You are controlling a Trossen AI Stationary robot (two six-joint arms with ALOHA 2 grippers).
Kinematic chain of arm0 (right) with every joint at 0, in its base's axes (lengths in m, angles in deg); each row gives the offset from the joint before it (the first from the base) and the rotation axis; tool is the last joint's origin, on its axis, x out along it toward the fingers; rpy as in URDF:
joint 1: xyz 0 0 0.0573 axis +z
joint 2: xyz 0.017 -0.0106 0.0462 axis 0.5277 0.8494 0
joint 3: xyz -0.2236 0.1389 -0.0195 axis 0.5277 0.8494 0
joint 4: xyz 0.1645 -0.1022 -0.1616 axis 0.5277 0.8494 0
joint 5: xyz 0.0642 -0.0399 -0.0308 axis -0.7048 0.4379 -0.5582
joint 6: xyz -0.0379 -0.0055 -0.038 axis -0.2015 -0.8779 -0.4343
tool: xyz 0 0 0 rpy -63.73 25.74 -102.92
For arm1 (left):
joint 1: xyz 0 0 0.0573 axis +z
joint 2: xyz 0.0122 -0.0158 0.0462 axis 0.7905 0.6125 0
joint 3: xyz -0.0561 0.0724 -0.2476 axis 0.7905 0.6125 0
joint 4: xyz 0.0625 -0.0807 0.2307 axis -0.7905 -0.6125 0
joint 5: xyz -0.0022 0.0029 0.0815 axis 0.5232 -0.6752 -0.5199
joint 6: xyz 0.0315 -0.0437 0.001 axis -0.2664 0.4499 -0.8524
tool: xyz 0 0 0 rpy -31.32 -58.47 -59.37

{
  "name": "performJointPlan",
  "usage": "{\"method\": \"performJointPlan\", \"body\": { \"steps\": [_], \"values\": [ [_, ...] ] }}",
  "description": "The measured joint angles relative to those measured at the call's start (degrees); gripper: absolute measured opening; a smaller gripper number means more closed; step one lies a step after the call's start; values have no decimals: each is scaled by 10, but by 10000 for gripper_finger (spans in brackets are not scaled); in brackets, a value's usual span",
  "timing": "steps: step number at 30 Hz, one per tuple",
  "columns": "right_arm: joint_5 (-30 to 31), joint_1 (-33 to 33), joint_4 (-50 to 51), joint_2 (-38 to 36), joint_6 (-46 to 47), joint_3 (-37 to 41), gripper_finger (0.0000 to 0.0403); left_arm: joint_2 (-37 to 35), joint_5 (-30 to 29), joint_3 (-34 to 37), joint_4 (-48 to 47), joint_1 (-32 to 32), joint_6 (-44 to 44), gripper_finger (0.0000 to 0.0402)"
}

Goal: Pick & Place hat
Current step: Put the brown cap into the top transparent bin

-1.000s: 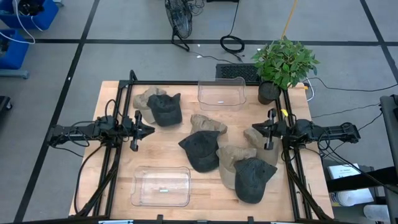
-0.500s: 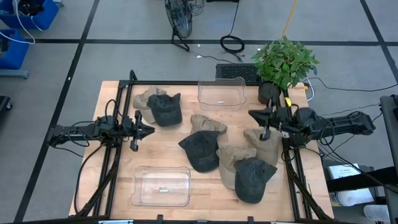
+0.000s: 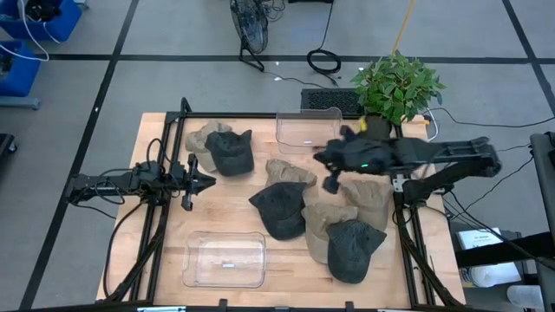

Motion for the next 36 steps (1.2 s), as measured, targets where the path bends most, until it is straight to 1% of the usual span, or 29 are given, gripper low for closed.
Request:
{"method": "performJointPlan", "body": {
  "steps": [3, 6, 9, 12, 14, 18, 23, 25, 28, 31, 36],
  "values": [
    [-9, 12, 90, 56, 34, -73, 1, 0, 0, 0, 0, 0, 0, 47],
    [-44, 22, 179, 95, 91, -129, 13, 0, 0, 0, 0, 0, 0, 47],
    [-94, 30, 222, 114, 143, -151, 40, 0, 0, 0, 0, 0, 0, 47],
    [-149, 37, 238, 116, 167, -148, 78, 0, 0, 0, 0, 0, 0, 47],
    [-165, 42, 244, 116, 179, -136, 107, 0, 0, 0, 0, 0, 0, 47],
    [-166, 55, 250, 117, 209, -107, 167, 0, 0, 0, 0, 0, 0, 47],
    [-169, 64, 223, 116, 222, -54, 237, 0, 0, 0, 0, 0, 0, 47],
    [-188, 65, 206, 116, 224, -26, 257, 0, 0, 0, 0, 0, 0, 47],
    [-229, 65, 187, 116, 227, 19, 276, 0, 0, 0, 0, 0, 0, 47],
    [-279, 65, 140, 116, 228, 65, 280, 0, 0, 0, 0, 0, 0, 47],
    [-285, 65, 98, 116, 203, 126, 264, 0, 0, 0, 0, 0, 0, 47]
  ]
}}
